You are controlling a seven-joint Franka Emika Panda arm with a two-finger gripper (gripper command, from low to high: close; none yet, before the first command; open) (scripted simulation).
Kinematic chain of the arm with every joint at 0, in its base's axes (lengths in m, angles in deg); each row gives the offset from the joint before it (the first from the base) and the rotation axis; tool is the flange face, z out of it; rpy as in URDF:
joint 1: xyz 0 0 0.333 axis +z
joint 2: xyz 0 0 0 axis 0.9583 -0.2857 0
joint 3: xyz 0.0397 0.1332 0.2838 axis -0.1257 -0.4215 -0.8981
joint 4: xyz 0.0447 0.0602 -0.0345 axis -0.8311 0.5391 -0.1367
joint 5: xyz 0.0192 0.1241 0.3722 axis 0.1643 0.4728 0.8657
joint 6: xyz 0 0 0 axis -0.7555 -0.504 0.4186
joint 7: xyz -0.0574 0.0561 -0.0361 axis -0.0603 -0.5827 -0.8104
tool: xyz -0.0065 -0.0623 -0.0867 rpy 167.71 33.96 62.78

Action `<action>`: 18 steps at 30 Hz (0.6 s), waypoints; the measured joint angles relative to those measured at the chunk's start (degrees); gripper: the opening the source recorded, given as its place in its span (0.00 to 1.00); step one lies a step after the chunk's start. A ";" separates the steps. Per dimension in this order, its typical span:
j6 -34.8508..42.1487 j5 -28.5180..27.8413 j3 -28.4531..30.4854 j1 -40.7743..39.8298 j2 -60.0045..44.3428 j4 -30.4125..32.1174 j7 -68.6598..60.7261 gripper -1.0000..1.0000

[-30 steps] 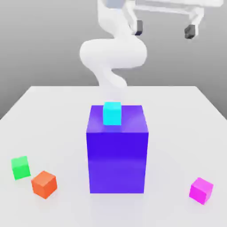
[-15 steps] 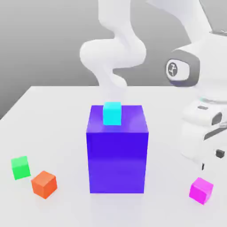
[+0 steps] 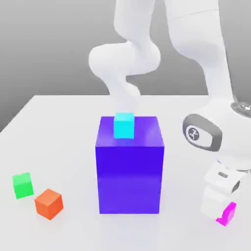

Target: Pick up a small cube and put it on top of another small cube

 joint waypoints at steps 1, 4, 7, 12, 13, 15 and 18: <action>1.30 1.01 -0.95 -0.73 1.70 0.39 -0.77 0.00; 5.70 4.79 -3.21 -2.56 7.56 1.75 -3.40 0.00; 7.07 6.93 1.23 -6.48 10.42 3.08 0.55 0.00; 7.93 9.10 9.49 -13.10 13.80 5.42 8.69 0.00; 8.06 9.47 11.16 -14.37 14.48 5.94 10.37 0.00; 8.33 10.17 14.45 -16.97 15.88 7.02 13.70 0.00; 8.68 10.97 19.37 -22.01 18.04 8.73 18.92 0.00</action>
